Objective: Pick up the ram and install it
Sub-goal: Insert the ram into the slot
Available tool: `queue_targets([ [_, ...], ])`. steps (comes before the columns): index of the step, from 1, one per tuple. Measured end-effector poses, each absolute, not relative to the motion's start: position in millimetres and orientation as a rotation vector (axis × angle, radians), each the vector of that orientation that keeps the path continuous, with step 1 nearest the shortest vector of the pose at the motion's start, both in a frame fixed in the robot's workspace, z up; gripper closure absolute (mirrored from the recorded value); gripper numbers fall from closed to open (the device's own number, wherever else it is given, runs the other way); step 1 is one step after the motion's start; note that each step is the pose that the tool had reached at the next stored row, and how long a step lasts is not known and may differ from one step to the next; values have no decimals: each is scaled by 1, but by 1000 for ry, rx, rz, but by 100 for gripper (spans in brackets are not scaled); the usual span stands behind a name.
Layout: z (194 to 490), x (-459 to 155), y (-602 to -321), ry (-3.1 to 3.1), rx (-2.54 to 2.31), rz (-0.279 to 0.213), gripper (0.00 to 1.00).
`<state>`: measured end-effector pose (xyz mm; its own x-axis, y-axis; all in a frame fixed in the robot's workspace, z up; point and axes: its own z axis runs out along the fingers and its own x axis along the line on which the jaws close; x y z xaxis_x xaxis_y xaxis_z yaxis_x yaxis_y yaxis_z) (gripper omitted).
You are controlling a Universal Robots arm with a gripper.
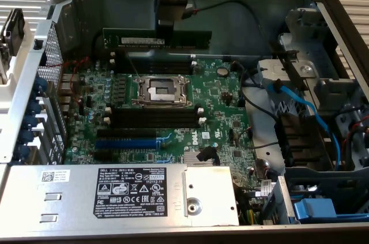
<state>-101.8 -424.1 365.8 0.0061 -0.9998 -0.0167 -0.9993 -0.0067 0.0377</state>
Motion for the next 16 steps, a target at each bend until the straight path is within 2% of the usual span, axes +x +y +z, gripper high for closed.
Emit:
queue_targets([
  [16,361,-104,-418,-2237,2204,-62,88],
])
